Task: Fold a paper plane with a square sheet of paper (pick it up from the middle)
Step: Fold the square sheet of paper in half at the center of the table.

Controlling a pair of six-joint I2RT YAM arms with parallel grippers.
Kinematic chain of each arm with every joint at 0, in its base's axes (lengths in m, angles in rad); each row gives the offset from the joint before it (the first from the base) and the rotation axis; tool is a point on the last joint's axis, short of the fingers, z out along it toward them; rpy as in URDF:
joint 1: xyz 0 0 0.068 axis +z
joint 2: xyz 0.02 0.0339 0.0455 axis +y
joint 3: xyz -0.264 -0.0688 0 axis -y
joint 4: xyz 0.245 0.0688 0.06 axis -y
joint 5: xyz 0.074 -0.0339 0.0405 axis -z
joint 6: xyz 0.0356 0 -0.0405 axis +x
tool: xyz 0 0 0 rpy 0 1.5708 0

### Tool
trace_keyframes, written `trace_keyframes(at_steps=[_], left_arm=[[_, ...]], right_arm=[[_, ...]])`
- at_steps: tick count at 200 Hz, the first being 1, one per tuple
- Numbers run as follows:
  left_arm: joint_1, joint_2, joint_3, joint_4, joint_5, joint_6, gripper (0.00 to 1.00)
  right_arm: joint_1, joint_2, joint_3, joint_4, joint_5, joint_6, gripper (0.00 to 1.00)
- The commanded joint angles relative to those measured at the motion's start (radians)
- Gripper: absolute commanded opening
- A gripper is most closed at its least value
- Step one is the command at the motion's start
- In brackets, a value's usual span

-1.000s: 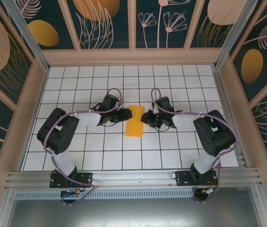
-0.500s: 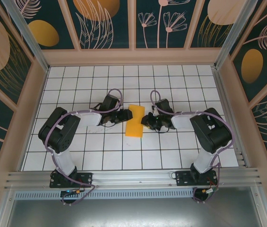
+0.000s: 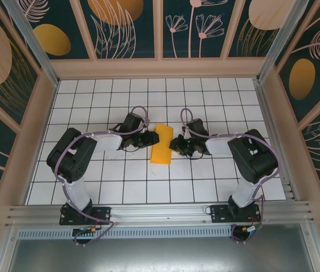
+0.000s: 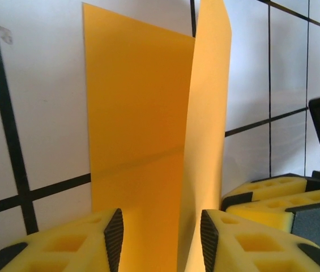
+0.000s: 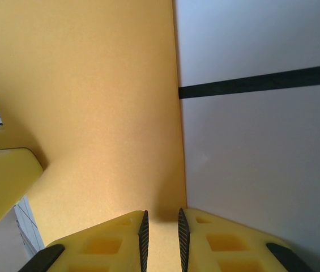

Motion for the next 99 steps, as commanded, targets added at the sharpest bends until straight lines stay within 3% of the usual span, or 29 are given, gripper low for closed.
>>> trace_keyframes(at_steps=[1,57,99], left_arm=[[0.006,0.019,0.022,0.019,0.045,0.014,0.38],[0.007,0.013,0.017,0.043,0.077,0.002,0.25],[0.007,-0.001,0.013,0.055,0.093,-0.005,0.19]], right_arm=[[-0.006,0.03,-0.02,-0.009,0.016,-0.008,0.26],[-0.004,0.002,-0.004,-0.01,0.014,-0.007,0.28],[0.013,-0.173,-0.012,-0.029,0.084,-0.043,0.39]])
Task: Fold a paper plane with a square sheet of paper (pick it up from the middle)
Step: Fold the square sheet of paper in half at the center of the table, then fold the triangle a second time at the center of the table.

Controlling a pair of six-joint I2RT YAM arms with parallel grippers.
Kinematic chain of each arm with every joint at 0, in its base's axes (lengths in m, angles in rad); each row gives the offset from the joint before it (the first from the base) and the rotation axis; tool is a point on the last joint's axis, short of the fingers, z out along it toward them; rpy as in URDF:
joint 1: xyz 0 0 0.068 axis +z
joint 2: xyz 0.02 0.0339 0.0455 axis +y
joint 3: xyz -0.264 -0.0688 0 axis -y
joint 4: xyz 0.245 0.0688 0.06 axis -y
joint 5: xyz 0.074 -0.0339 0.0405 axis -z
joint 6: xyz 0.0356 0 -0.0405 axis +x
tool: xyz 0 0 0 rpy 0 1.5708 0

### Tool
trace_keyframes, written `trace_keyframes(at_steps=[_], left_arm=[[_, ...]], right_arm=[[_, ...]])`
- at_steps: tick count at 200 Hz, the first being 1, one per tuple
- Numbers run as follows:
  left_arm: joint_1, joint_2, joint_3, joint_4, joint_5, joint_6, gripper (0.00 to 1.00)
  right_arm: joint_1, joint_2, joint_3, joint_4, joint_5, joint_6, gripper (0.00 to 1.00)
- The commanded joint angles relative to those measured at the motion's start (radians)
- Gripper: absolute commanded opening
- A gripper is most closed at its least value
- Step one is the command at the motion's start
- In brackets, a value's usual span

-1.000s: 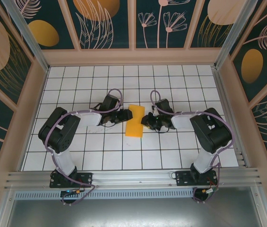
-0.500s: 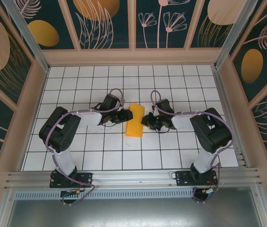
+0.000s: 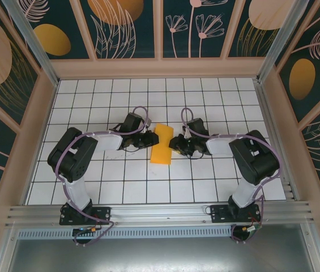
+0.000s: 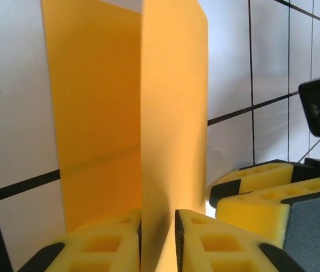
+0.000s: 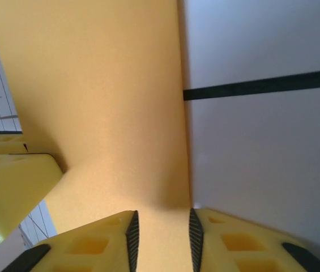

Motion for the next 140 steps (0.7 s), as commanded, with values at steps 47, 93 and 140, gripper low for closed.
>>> trace_keyframes(at_steps=[47,93,140], left_arm=[[0.007,-0.014,-0.019,0.109,0.1,-0.049,0.23],[0.007,-0.012,-0.011,0.086,0.09,-0.052,0.21],[0.008,-0.023,-0.009,0.075,0.085,-0.048,0.2]], right_arm=[[0.11,-0.329,-0.103,0.063,0.257,-0.137,0.44],[0.36,-0.333,-0.11,0.028,0.494,-0.396,0.44],[0.525,-0.284,-0.044,-0.055,0.808,-0.408,0.45]])
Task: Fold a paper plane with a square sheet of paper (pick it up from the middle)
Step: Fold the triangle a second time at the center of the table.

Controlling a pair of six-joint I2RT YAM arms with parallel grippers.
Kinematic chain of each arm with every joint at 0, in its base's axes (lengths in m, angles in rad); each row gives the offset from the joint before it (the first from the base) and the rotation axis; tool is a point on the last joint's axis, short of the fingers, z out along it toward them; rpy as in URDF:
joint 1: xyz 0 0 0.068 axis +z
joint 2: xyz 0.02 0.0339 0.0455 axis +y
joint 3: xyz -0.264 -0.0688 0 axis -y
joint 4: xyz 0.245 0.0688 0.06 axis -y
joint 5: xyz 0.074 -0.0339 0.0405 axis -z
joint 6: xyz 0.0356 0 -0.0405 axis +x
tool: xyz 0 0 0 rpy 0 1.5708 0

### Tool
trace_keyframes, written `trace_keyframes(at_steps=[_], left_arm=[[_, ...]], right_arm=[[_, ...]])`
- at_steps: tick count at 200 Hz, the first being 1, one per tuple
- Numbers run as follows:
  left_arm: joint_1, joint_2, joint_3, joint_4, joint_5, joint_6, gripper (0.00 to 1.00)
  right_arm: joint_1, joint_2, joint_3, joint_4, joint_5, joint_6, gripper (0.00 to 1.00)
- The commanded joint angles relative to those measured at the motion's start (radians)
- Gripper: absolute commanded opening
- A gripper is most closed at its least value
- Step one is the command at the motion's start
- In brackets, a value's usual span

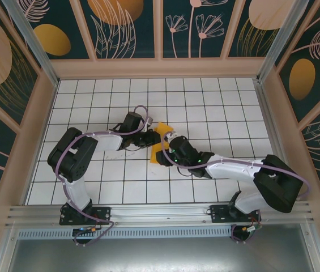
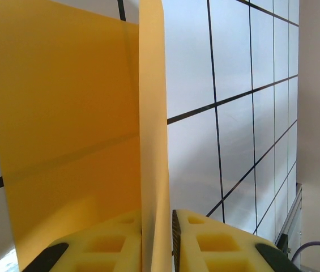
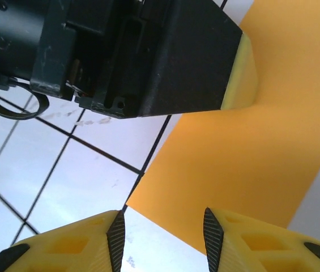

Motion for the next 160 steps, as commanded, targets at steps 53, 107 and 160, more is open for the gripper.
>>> trace_keyframes(at_steps=[53,107,160], left_arm=[[0.007,-0.03,-0.005,0.001,0.005,-0.006,0.19],[0.007,-0.022,0.009,-0.01,0.003,-0.007,0.19],[0.007,-0.021,0.005,-0.005,0.017,-0.012,0.19]], right_arm=[[0.106,-0.032,0.038,-0.007,0.346,-0.065,0.45],[0.053,0.007,0.083,-0.085,0.247,0.024,0.62],[0.109,0.086,0.146,-0.113,0.189,-0.092,0.61]])
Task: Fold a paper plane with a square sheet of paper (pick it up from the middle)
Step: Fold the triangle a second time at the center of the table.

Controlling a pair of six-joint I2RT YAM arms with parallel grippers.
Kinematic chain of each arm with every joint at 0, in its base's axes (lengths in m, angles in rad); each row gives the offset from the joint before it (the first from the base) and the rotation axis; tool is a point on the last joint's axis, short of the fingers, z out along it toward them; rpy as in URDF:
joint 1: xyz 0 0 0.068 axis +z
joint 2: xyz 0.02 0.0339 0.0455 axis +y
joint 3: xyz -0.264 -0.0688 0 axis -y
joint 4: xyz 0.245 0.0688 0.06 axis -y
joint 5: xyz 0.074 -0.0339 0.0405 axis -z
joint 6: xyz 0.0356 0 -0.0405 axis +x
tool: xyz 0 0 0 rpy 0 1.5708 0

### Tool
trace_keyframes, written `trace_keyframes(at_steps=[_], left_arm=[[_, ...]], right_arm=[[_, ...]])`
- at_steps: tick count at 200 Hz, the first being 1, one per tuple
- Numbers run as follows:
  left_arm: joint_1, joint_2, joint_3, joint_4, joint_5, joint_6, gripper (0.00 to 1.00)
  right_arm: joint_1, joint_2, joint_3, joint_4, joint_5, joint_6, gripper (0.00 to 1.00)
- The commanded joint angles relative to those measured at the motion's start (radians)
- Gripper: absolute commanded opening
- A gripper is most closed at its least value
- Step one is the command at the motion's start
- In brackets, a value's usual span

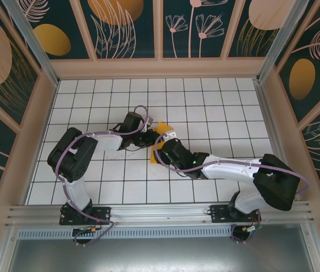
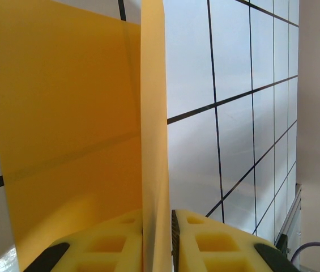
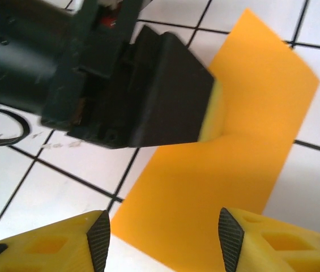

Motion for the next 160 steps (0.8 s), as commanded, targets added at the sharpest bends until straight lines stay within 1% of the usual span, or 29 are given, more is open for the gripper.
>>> trace_keyframes(at_steps=[1,8,23,43,59,92,111,122,140,149,160], left_arm=[[0.007,-0.02,0.006,-0.003,0.016,-0.009,0.19],[0.006,-0.021,0.004,-0.002,0.015,-0.008,0.19],[0.007,-0.022,0.006,-0.004,0.018,-0.009,0.19],[0.007,-0.022,0.01,-0.009,0.018,-0.005,0.19],[0.008,-0.022,0.01,-0.007,0.02,-0.009,0.19],[0.007,-0.02,0.014,-0.01,0.02,-0.008,0.19],[0.007,-0.023,0.015,-0.011,0.019,-0.011,0.19],[0.006,-0.025,0.015,-0.01,0.018,-0.01,0.19],[0.006,-0.028,0.012,-0.014,0.017,-0.01,0.19],[0.008,-0.032,0.011,-0.012,0.015,-0.011,0.19],[0.007,-0.036,0.009,-0.013,0.014,-0.012,0.2]], right_arm=[[0.041,0.066,0.076,-0.048,-0.001,-0.059,0.61],[0.054,0.097,0.092,-0.073,0.034,-0.061,0.63],[0.079,0.159,0.131,-0.105,0.064,-0.078,0.66],[0.12,0.232,0.182,-0.149,0.175,-0.074,0.68],[0.132,0.274,0.214,-0.196,0.261,-0.046,0.69],[0.144,0.325,0.235,-0.218,0.299,-0.046,0.68],[0.15,0.33,0.238,-0.215,0.316,-0.039,0.64],[0.15,0.324,0.237,-0.205,0.313,-0.039,0.6],[0.15,0.316,0.232,-0.203,0.317,-0.036,0.47],[0.151,0.309,0.227,-0.199,0.321,-0.032,0.43],[0.15,0.299,0.218,-0.197,0.32,-0.029,0.34]])
